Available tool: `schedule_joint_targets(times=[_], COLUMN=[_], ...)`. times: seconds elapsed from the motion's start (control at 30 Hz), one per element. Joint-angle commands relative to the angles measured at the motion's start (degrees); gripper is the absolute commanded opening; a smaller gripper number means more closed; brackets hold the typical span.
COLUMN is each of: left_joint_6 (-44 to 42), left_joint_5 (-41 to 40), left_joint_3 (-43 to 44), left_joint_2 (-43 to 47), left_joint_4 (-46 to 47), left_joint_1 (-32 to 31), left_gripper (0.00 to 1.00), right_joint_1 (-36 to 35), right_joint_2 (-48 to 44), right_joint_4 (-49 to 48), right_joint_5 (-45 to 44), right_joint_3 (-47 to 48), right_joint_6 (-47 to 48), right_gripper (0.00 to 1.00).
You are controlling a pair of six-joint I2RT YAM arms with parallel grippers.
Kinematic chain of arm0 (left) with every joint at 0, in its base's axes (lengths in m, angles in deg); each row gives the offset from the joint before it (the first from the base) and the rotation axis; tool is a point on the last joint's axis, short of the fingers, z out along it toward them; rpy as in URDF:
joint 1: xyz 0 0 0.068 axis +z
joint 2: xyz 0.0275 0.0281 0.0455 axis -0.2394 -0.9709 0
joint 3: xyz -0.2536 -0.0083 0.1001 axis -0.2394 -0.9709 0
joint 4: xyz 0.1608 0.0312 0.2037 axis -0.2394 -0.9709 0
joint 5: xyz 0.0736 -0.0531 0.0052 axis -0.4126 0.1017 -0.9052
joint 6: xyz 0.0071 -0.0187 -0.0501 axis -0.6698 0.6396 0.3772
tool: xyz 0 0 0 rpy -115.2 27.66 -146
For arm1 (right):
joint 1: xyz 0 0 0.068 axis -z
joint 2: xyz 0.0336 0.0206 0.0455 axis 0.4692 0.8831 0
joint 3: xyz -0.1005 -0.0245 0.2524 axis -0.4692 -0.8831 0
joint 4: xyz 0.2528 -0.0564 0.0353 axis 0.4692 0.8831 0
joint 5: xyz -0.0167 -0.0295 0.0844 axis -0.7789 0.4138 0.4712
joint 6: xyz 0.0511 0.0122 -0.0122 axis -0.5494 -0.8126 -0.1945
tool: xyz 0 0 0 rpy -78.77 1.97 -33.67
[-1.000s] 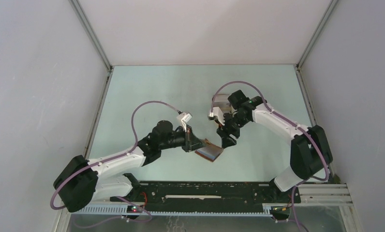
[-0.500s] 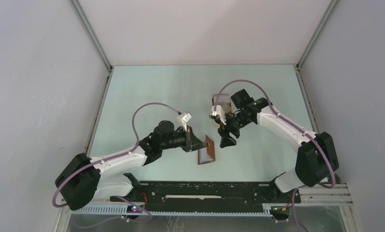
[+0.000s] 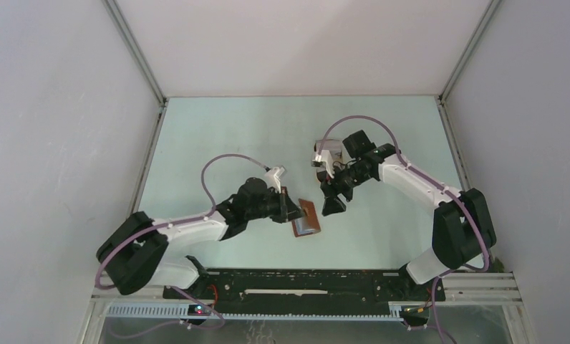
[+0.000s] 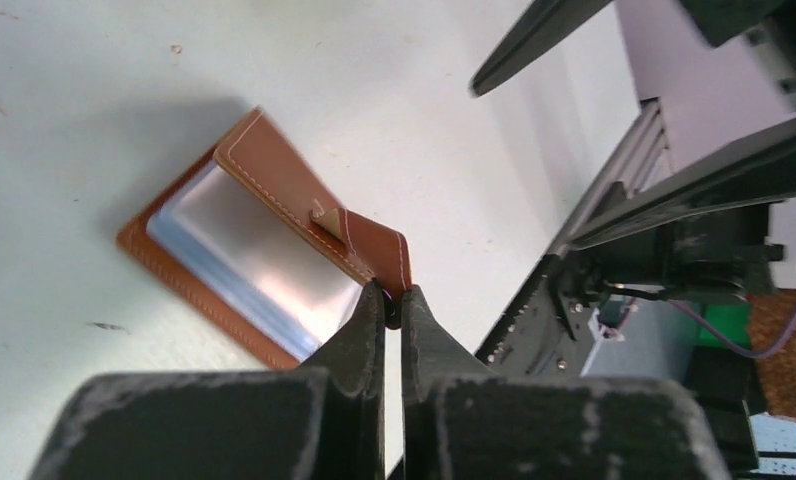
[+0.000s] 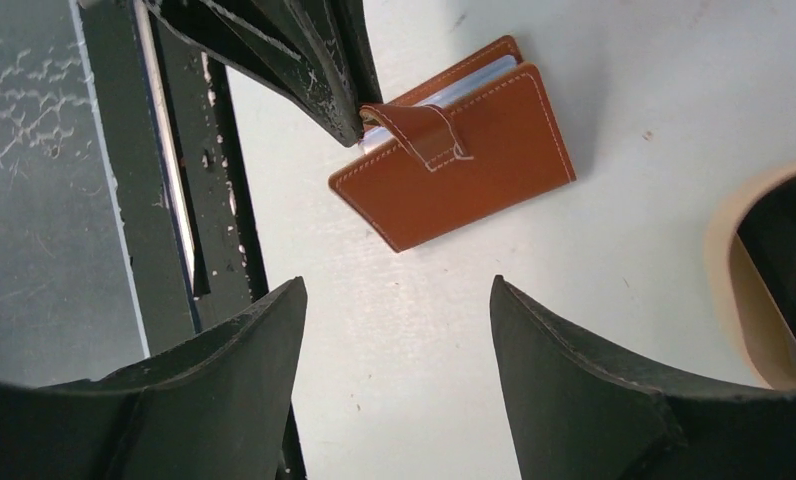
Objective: Put the credit cards into the card holder
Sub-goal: Open the card holder at the center of the board.
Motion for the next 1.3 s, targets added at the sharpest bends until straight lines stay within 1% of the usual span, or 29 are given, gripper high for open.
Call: schedule_joint_targets(times=[0.0, 0.1, 0.23, 0.4, 0.5, 0.53, 0.63, 0.73, 0.77, 0.83, 0.87, 1.0, 1.27], left_joint_6=[-2.64, -3.49, -3.59, -4.01, -4.35, -4.46, -4.85, -5.25, -5.26, -5.11, -5.01, -4.82, -4.27], left_joint_5=[1.23, 4.87, 7.28, 7.36, 7.46, 7.44, 7.13, 7.07, 7.15, 7.38, 7.70, 8.68, 9.75], left_joint_3=[7.07, 11.06, 15.47, 18.44, 20.08, 20.58, 21.54, 22.45, 22.76, 23.58, 24.05, 26.05, 30.27], left_joint_2=[-5.96, -11.24, -16.64, -18.80, -19.44, -19.54, -19.67, -20.28, -20.69, -21.84, -22.53, -24.88, -30.76], left_joint_4=[-0.31, -0.32, -0.36, -0.68, -0.91, -0.91, -0.79, -0.49, -0.28, 0.39, 0.77, 2.05, 4.35], left_joint_1=[0.09, -0.01, -0.51, -1.35, -1.73, -1.89, -2.51, -3.09, -3.27, -3.37, -3.51, -4.45, -7.58], left_gripper=[0.00, 0.00, 0.00, 0.01, 0.01, 0.01, 0.01, 0.01, 0.01, 0.01, 0.01, 0.01, 0.01], right_joint_1=[4.22, 7.55, 11.35, 13.71, 13.72, 13.73, 13.77, 13.77, 13.69, 13.60, 13.52, 13.03, 13.07], right_joint_2=[-1.27, -2.07, -2.58, 0.40, 3.76, 4.93, 8.85, 11.41, 12.05, 13.48, 14.23, 16.21, 20.03], right_joint_4=[-0.36, 0.22, 1.17, 0.28, -0.94, -1.25, -0.32, -1.01, -1.29, -1.50, -1.07, 0.08, 2.93], right_joint_5=[1.77, 3.11, 5.65, 4.66, 2.45, 1.70, -0.28, -4.65, -6.25, -8.34, -8.72, -9.22, -7.17], right_joint_3=[1.52, 1.67, 1.87, 1.89, 1.97, 2.11, 3.65, 4.37, 4.37, 4.57, 4.82, 5.38, 6.75], right_joint_6=[-1.63, -1.37, -1.43, -4.10, -7.28, -8.37, -11.30, -14.76, -15.57, -17.11, -17.39, -17.76, -16.64], right_gripper=[0.75, 0.75, 0.74, 0.73, 0.70, 0.67, 0.41, 0.15, 0.09, 0.02, 0.00, 0.00, 0.00])
